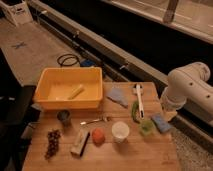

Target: Place towel in paper cup

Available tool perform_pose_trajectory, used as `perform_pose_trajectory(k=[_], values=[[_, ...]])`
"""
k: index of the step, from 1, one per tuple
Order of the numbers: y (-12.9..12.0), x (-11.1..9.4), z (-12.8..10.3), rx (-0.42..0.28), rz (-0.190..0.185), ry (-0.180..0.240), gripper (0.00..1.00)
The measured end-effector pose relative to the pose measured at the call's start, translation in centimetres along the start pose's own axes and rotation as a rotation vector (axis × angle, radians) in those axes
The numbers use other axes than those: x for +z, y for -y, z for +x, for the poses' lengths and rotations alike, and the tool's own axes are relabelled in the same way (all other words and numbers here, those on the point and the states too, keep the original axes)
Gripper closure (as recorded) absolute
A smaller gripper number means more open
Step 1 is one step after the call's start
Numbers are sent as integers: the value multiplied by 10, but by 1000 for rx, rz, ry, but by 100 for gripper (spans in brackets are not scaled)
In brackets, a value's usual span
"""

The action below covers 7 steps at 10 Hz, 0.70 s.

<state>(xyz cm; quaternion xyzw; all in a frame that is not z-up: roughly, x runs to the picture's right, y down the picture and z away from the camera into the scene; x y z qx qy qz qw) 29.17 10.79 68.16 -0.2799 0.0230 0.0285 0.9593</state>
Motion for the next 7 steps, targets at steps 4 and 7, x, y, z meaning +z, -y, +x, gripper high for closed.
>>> perform_pose_trajectory(k=[4,7], values=[[25,-21,-7,-79,71,-7,35],[73,-25,-52,-188,98,3,35]])
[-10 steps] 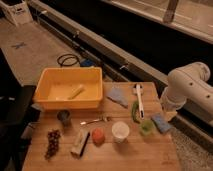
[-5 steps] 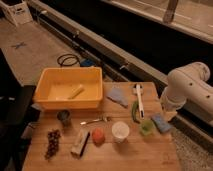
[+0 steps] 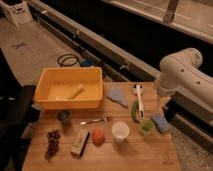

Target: Place towel in paper cup

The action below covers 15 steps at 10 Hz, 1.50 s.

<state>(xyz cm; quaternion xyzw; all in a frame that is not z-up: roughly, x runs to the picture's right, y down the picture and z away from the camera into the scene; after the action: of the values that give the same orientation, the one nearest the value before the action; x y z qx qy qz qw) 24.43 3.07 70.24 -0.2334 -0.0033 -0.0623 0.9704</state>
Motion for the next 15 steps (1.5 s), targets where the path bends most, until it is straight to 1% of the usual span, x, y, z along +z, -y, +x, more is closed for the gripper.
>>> perform_pose_trajectory(k=[1,3,5,7,8,9,10,11,12,13,15], values=[[14,4,-21,-25,14,6,35],[32,4,-60,-61,52,55,35],[32,5,-56,-57,53,49,35],[32,5,-58,-58,51,55,35],[32,6,-57,-47,57,53,35],[37,13,-56,-5,90,51,35],[49,22,-61,17,122,54,35],[56,30,-65,24,133,61,35],[64,41,-70,29,131,73,35],[74,59,-77,35,119,90,35],[89,83,-98,26,93,123,35]])
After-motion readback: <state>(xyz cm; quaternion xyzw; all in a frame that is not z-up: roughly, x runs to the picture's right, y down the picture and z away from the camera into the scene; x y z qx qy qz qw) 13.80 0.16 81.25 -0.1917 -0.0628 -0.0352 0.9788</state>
